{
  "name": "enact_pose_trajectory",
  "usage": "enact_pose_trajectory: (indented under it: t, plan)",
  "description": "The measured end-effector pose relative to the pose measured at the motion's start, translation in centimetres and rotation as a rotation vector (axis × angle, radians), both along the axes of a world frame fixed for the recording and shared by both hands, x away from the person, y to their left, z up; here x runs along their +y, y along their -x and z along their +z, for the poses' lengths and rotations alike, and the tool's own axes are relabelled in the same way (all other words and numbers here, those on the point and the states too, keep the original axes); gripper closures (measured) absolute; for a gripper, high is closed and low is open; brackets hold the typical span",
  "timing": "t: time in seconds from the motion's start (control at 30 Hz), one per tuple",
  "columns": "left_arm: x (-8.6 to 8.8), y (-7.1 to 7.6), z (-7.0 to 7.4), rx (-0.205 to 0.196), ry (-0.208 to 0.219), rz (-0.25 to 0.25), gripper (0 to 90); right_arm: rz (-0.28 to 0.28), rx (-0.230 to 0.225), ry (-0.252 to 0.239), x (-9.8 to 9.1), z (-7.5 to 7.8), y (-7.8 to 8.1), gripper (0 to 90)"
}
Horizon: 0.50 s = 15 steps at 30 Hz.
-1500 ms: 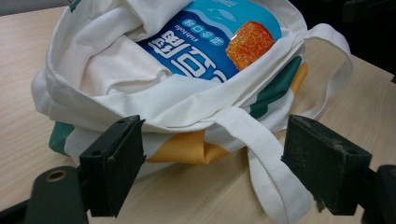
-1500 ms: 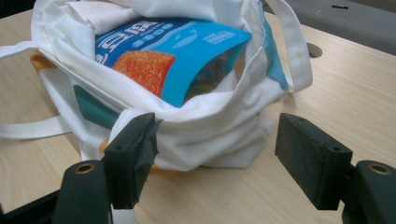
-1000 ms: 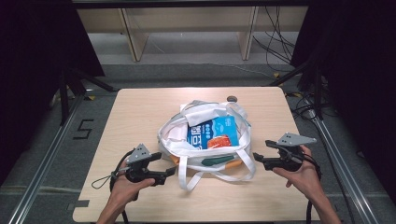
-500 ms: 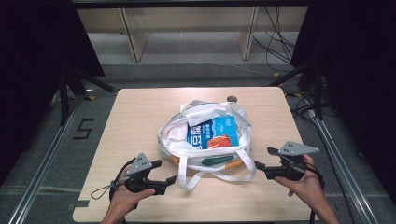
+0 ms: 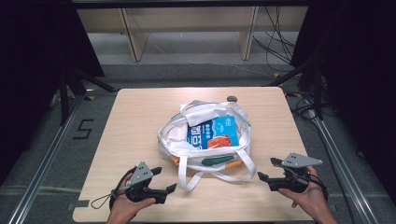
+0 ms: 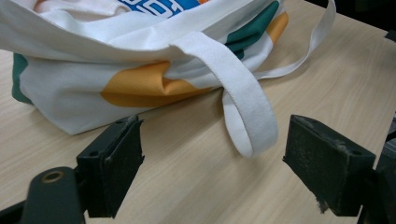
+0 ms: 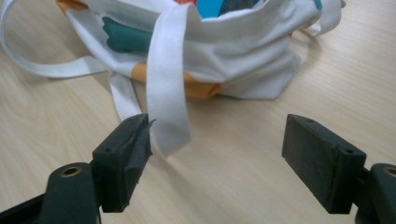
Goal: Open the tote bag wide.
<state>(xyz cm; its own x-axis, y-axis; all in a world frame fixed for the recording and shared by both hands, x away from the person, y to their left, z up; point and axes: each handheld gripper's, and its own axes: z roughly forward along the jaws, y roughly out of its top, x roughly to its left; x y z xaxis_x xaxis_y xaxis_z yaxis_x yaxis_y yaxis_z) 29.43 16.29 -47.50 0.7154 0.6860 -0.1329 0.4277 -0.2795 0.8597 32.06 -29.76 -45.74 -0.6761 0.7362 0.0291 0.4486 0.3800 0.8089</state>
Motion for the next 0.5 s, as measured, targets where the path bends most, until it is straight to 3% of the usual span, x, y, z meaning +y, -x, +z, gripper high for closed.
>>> enact_pose_trajectory:
  t: [0.1, 0.17, 0.2, 0.23, 0.3, 0.37, 0.47, 0.5]
  plan:
    - [-0.2, 0.5, -0.5, -0.004, 0.000, -0.004, 18.1, -0.008, 0.026, -0.012, 0.1, -0.5, 0.7, 23.0]
    - [-0.4, 0.9, -0.8, 0.000, 0.002, 0.002, 18.1, 0.023, 0.030, -0.001, 0.0, -0.7, 0.9, 23.6]
    - [-0.5, 1.0, -0.9, 0.000, -0.004, -0.008, 18.1, 0.005, 0.014, -0.003, 0.1, -0.9, 1.2, 23.6]
    - [-0.6, 1.2, -0.9, 0.004, 0.007, -0.005, 18.0, -0.001, 0.026, 0.008, 0.2, -1.0, 1.6, 23.7]
    - [-0.7, 1.5, -1.0, 0.004, -0.002, -0.013, 18.0, 0.018, 0.000, 0.020, 0.1, -1.2, 1.8, 24.0]
    - [-0.9, 1.9, -1.0, 0.004, 0.007, -0.013, 18.0, 0.024, 0.006, 0.020, 0.1, -1.5, 2.3, 24.5]
    - [-0.9, 2.1, -1.0, -0.013, -0.018, -0.031, 18.0, 0.036, 0.001, 0.033, 0.1, -2.0, 3.0, 24.8]
    - [-1.1, 2.3, -1.1, 0.007, 0.003, -0.017, 18.0, 0.028, 0.026, 0.022, 0.2, -2.1, 3.4, 25.1]
